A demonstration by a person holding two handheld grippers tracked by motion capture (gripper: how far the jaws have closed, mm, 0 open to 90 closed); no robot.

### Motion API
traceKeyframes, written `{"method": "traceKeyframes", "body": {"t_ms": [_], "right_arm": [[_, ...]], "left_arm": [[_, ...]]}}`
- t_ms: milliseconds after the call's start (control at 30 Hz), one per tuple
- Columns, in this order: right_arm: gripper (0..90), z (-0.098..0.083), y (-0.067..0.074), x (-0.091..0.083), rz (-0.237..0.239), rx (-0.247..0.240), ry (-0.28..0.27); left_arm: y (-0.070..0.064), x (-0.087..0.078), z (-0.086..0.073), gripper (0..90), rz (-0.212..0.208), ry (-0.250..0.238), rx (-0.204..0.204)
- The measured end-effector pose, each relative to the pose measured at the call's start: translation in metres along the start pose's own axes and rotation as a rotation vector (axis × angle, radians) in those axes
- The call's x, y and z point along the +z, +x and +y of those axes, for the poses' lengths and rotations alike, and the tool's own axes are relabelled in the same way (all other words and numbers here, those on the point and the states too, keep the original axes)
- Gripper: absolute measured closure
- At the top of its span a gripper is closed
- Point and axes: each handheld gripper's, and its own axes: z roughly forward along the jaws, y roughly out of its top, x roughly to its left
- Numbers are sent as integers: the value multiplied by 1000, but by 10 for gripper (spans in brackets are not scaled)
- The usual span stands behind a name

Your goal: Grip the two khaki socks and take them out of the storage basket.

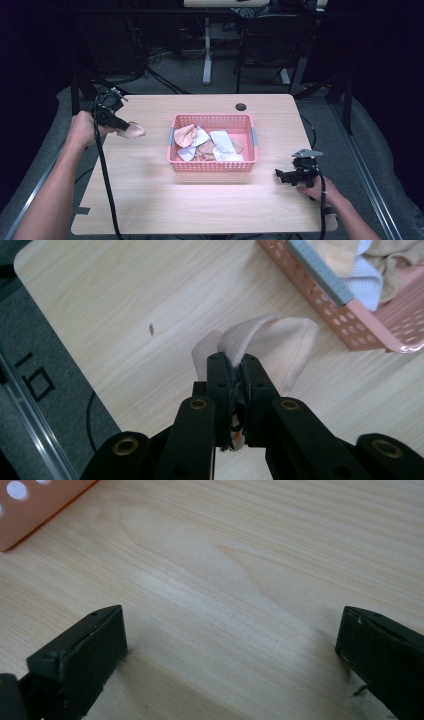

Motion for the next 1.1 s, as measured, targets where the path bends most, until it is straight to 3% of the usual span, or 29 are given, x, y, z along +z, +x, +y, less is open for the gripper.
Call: {"method": "traceKeyframes", "body": {"t_ms": [533,1100], "right_arm": [[0,0,0,0,-1,0,0],[0,0,0,0,-1,-1,0]], "left_arm": [[19,43,-28,846,-10,38,-107],[26,78,-47,841,-21,62,-185]]}}
